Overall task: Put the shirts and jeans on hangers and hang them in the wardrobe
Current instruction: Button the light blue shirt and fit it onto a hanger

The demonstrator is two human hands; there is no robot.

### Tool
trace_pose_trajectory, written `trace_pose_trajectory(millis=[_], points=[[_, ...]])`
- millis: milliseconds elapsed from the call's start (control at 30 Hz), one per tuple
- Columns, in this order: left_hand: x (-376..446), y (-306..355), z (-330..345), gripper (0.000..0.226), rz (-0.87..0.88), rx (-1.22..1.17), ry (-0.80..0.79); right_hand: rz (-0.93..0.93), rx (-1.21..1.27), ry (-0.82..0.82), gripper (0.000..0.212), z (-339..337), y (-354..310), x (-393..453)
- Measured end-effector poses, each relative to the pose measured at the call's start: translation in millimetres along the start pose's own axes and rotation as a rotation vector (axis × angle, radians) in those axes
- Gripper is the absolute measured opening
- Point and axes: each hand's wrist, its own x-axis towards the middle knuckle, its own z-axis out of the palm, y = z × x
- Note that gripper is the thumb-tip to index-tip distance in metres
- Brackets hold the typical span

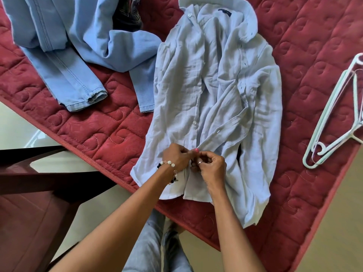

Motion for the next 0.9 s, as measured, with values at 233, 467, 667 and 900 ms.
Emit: trace_pose_trajectory(millis=[233, 467, 667, 900], points=[[0.1, 6.0, 11.6, 0.024, -0.18, -0.032, 0.153, -0.062, -0.065, 0.07, 0.008, 12.0, 10.1, -7.8], [4.2, 8.2, 14.2, 0.028, -0.137, 0.184, 0.069, 0.202, 0.17, -0.084, 0.019, 7.7, 1.8, -5.7], [1.0, 2.4, 0.3, 0.018, 0.195, 0.537, 0.092, 0.389, 0.116, -0.402, 0.037, -14.7, -16.9, 7.0], [32.0, 33.5, -11.0, 0.019, 0.405, 0.19, 0.359, -0.092, -0.233, 0.361, 0.007, -9.2, -41.7, 35.2]])
